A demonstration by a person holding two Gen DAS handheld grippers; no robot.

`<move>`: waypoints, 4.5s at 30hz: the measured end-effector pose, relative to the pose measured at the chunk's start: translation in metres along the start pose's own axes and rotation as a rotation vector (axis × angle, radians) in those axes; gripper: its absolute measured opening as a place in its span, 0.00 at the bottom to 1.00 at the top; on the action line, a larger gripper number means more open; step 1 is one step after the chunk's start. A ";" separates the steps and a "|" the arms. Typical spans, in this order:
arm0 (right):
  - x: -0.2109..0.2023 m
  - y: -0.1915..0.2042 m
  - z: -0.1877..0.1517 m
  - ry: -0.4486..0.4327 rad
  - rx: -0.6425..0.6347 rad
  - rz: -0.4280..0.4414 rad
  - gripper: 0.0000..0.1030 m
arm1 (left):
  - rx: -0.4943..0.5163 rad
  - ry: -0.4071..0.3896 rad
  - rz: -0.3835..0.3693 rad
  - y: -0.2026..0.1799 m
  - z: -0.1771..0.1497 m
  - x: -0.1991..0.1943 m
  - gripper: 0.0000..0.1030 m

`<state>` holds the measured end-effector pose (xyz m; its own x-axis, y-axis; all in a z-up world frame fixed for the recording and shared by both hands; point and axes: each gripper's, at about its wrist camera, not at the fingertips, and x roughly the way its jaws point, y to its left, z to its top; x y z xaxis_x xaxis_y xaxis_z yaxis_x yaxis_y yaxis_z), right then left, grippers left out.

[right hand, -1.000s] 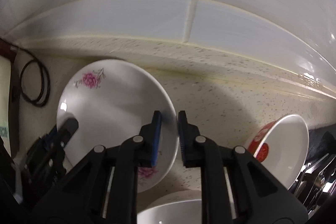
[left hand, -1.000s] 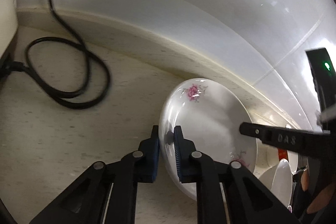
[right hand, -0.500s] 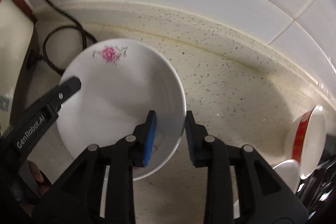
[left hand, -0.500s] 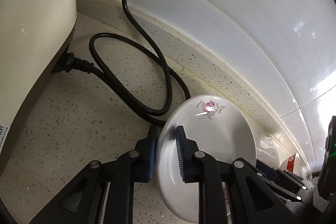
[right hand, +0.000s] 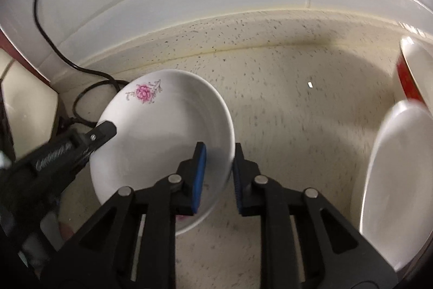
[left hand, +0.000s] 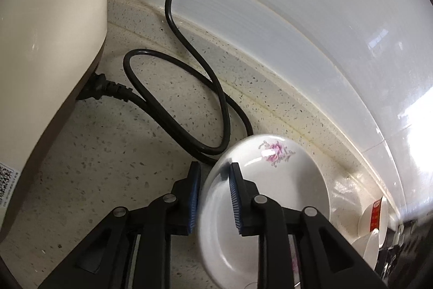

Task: Organize plates and bowls
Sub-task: 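Carry the plate with both tools to the rice cooker and lower it onto the stack, then open both tools to release the plate on the stack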

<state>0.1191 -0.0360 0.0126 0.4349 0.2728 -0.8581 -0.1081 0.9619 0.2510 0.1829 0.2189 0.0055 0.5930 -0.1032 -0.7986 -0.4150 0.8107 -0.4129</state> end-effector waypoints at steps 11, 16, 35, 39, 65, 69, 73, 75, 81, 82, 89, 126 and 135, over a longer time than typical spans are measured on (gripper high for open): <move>-0.055 -0.033 -0.068 -0.113 0.164 0.121 0.16 | 0.220 0.053 0.046 -0.023 -0.051 -0.027 0.26; -0.056 -0.054 -0.082 -0.059 0.235 0.238 0.17 | 0.246 0.056 0.029 -0.018 -0.076 -0.041 0.25; -0.036 -0.052 -0.082 -0.089 0.193 0.300 0.19 | 0.206 -0.058 -0.029 -0.007 -0.089 -0.061 0.18; -0.048 -0.047 -0.080 -0.115 0.157 0.325 0.19 | 0.190 -0.095 -0.026 -0.001 -0.096 -0.078 0.18; -0.065 0.010 -0.092 -0.081 -0.020 0.579 0.19 | 0.118 -0.314 0.089 0.046 -0.127 -0.185 0.18; -0.069 0.021 -0.097 -0.079 -0.048 0.601 0.19 | 0.109 -0.327 0.103 0.055 -0.131 -0.194 0.18; -0.069 0.032 -0.104 -0.073 -0.083 0.609 0.19 | 0.096 -0.337 0.116 0.065 -0.134 -0.201 0.18; -0.069 0.035 -0.106 -0.068 -0.093 0.616 0.19 | 0.088 -0.341 0.119 0.070 -0.136 -0.204 0.18; -0.073 0.048 -0.113 -0.071 -0.138 0.633 0.19 | 0.066 -0.349 0.137 0.084 -0.144 -0.212 0.18; -0.072 0.052 -0.115 -0.068 -0.147 0.634 0.19 | 0.060 -0.350 0.138 0.087 -0.146 -0.213 0.18; -0.070 0.071 -0.129 -0.054 -0.211 0.639 0.19 | 0.032 -0.371 0.169 0.107 -0.156 -0.222 0.18; -0.104 0.149 -0.206 -0.092 -0.288 0.537 0.19 | -0.045 -0.367 0.098 0.204 -0.191 -0.257 0.18; -0.096 0.157 -0.225 -0.067 -0.309 0.473 0.19 | 0.005 -0.340 0.123 0.215 -0.199 -0.247 0.18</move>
<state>-0.1412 0.0926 0.0335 0.3301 0.6836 -0.6510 -0.5576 0.6977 0.4498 -0.1897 0.3039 0.0272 0.7345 0.1925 -0.6507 -0.4951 0.8078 -0.3199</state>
